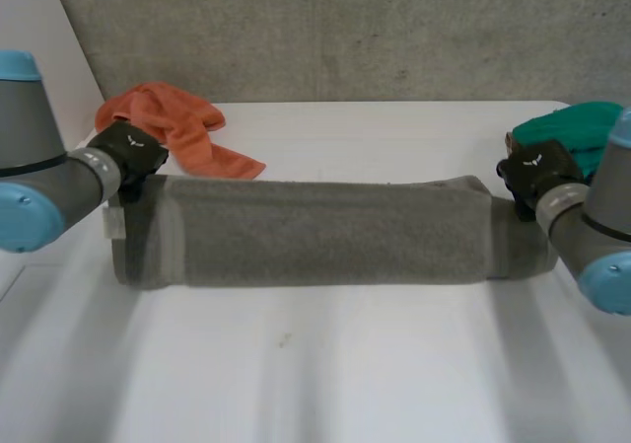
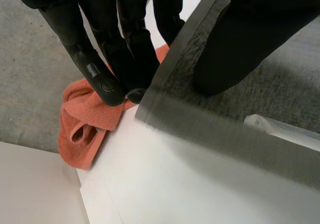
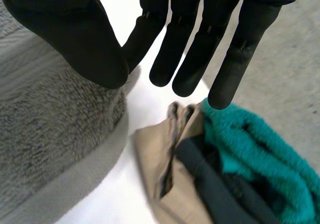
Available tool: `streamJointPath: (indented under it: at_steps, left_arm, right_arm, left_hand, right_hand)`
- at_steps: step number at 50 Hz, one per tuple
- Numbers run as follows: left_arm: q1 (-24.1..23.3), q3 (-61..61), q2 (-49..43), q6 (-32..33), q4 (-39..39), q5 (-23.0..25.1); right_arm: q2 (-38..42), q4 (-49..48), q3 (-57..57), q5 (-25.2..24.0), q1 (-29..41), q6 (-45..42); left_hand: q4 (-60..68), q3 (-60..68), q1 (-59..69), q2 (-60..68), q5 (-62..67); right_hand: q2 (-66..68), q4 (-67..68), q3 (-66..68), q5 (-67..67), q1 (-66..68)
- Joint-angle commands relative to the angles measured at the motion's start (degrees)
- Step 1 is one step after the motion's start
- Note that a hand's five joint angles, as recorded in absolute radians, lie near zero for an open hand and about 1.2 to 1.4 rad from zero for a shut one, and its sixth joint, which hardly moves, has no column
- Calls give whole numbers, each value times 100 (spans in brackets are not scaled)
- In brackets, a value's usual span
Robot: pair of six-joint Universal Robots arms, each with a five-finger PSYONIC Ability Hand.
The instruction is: Fold the laundry.
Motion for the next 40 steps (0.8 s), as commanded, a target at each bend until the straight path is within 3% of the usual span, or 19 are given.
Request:
streamJointPath:
  at_steps: [1, 6, 8, 10, 12, 13, 14, 20, 24, 25, 30, 32, 40]
  left_arm:
    - [-155, 1423, -1118, -7, -52, -111]
    - [-260, 2196, -1715, -59, 97, -85]
    - [-295, 2347, -1847, -94, 150, -94]
    - [-330, 2487, -1970, -147, 220, -111]
    - [-348, 2523, -2024, -200, 255, -138]
    - [-357, 2523, -2041, -217, 273, -173]
    - [-383, 2506, -2033, -218, 291, -260]
    - [-427, 2181, -1857, -156, 431, -568]
    - [-383, 1821, -1637, -112, 563, -569]
    - [-357, 1698, -1541, -95, 607, -534]
    - [-287, 1302, -1216, -156, 695, -411]
    - [-269, 1188, -1119, -191, 712, -358]
    - [-269, 740, -820, -463, 862, -235]
  right_arm:
    - [819, -638, -777, 344, 234, -36]
    - [1442, -1076, -1426, 581, 374, -97]
    - [1618, -1200, -1594, 678, 383, -124]
    - [1829, -1349, -1805, 818, 418, -176]
    - [1961, -1402, -1920, 924, 427, -203]
    - [2014, -1420, -1973, 986, 427, -220]
    - [2067, -1412, -2051, 1160, 445, -229]
    - [1822, -1157, -2017, 1268, 445, -19]
    - [1488, -569, -1973, 505, 375, 394]
    - [1400, -272, -1999, 7, 305, 595]
    - [1513, 530, -2420, -1376, 85, 1062]
    - [1671, 767, -2649, -1509, 41, 1150]
    - [2707, 1979, -4001, -1597, -108, 1317]
  left_hand:
    - [1158, 1185, 1440, 1128, 1233]
    - [1126, 1154, 1409, 1096, 1202]
    - [-1333, -1305, -1050, -1363, -1257]
    - [-3257, -3229, -2974, -3286, -3181]
    - [-4133, -4106, -3851, -4163, -4058]
    - [-5255, -5227, -4972, -5285, -5179]
    - [-5842, -5815, -5560, -5872, -5767]
    - [-5842, -5815, -5560, -5872, -5767]
    - [-5842, -5815, -5560, -5872, -5767]
    - [-5842, -5815, -5560, -5872, -5767]
    - [-5842, -5815, -5560, -5872, -5767]
    - [-5842, -5815, -5560, -5872, -5767]
    - [-5842, -5815, -5560, -5872, -5767]
  right_hand:
    - [1257, 1132, 1189, 1373, 1507]
    - [1257, 1132, 1189, 1373, 1507]
    - [822, 696, 754, 937, 1072]
    - [-1958, -2084, -2026, -1843, -1708]
    - [-3397, -3523, -3465, -3282, -3147]
    - [-4303, -4429, -4372, -4188, -4054]
    - [-5743, -5868, -5811, -5627, -5493]
    - [-5743, -5868, -5811, -5627, -5493]
    - [-5510, -5636, -5579, -5395, -5260]
    - [-5057, -5183, -5126, -4942, -4807]
    - [-3239, -3365, -3308, -3124, -2989]
    - [-2717, -2842, -2785, -2601, -2467]
    - [-2748, -2874, -2817, -2633, -2498]
